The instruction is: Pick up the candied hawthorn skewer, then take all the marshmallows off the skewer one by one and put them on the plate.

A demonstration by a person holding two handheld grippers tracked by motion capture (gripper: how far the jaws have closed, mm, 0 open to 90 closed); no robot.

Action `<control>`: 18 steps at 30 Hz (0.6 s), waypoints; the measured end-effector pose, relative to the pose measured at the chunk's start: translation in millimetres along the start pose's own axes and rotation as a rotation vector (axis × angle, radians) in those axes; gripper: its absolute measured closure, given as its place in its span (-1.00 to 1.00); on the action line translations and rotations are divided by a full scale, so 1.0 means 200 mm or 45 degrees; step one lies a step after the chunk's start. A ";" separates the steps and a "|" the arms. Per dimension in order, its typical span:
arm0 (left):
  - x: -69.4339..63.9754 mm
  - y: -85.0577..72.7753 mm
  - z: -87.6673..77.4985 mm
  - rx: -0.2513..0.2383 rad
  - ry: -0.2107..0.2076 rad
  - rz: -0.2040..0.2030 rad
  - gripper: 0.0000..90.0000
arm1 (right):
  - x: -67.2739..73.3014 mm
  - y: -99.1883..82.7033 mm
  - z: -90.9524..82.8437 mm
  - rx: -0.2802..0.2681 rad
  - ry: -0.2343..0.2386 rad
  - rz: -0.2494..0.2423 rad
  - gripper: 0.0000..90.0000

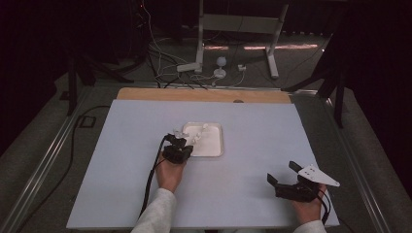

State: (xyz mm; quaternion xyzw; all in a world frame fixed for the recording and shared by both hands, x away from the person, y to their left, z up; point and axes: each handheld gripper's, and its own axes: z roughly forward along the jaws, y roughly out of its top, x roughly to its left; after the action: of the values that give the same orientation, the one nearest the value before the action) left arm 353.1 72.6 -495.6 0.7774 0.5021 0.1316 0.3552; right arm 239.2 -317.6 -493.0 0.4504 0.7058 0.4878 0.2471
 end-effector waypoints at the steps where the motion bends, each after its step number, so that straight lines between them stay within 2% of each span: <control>1: 0.00 0.00 -0.01 -0.007 -0.003 0.009 1.00 | 0.00 0.00 0.00 0.000 0.000 -0.001 -1.00; 10: 0.03 -0.01 -0.11 -0.053 -0.016 0.002 1.00 | 0.01 0.00 0.01 0.007 0.000 -0.001 -1.00; 18: 0.06 -0.07 -0.22 -0.099 -0.049 -0.013 1.00 | 0.02 0.01 0.01 -0.008 0.002 0.013 -1.00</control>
State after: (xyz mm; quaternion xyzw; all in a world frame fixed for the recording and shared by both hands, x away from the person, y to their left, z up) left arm 325.1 104.6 -476.2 0.7630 0.4935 0.1342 0.3954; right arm 238.8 -313.0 -492.0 0.4528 0.7020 0.4917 0.2457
